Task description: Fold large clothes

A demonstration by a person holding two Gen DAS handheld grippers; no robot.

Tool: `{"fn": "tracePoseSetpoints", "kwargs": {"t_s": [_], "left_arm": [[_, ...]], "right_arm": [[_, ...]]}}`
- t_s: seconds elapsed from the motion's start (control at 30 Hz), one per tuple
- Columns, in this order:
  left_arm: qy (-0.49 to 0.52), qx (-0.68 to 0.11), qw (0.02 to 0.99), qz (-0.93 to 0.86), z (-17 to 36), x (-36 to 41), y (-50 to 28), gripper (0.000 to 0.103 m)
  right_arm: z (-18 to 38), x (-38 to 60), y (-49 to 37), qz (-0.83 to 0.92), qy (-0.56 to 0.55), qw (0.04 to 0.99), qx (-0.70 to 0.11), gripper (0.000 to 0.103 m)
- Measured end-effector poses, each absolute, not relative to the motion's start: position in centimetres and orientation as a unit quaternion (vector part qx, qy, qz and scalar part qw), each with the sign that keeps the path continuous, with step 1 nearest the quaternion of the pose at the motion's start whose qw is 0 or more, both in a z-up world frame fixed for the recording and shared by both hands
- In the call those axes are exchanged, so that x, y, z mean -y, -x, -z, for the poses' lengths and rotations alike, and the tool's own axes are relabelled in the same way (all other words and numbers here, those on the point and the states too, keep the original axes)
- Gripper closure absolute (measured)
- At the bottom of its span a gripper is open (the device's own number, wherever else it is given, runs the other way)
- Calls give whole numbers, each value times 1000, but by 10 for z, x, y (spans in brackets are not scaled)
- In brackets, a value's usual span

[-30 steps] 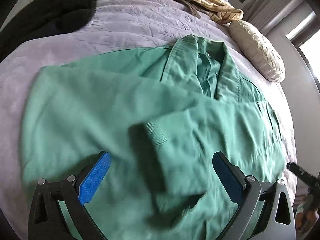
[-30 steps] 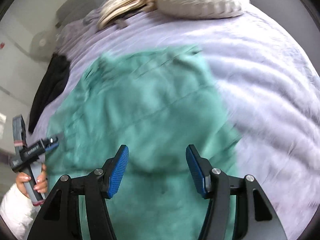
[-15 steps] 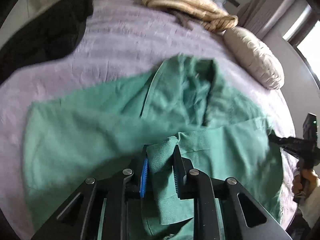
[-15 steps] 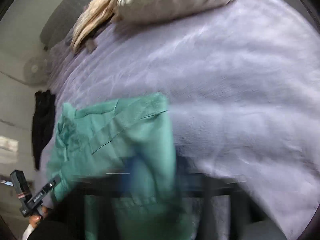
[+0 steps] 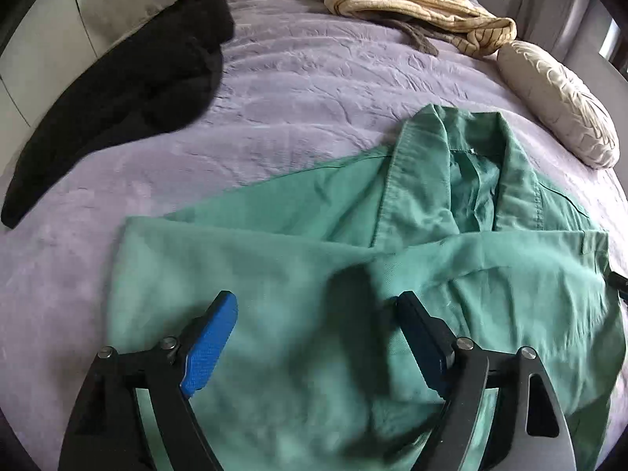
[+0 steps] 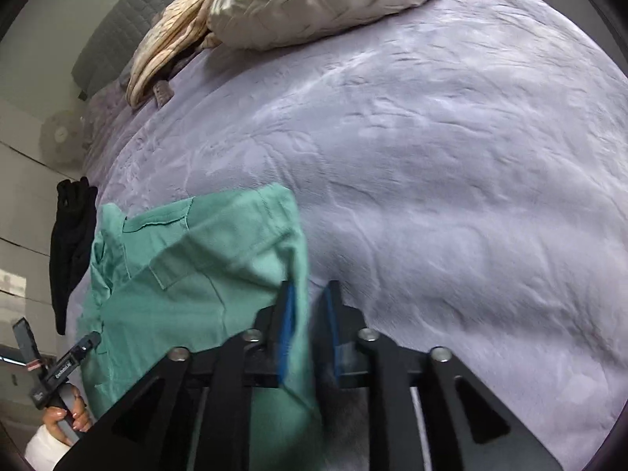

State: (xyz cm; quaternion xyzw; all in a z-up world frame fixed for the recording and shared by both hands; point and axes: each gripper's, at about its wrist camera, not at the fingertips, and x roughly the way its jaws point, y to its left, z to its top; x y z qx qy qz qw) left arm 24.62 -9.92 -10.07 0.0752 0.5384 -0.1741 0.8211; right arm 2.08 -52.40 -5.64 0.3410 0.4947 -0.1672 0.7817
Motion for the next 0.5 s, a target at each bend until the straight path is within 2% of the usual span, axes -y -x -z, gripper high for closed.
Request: {"fn": "tracePoseSetpoints", "kwargs": {"t_s": [0.07, 0.3, 0.5], "left_arm": [[-74, -541, 820, 170, 93, 90, -241, 19], [-74, -528, 821, 204, 70, 96, -201, 19], [-93, -550, 807, 192, 97, 113, -185, 19]], "right_arm": [[44, 525, 0, 176, -349, 782, -486, 61], [19, 506, 61, 134, -452, 762, -443, 60], [59, 488, 97, 123, -606, 679, -396, 60]]}}
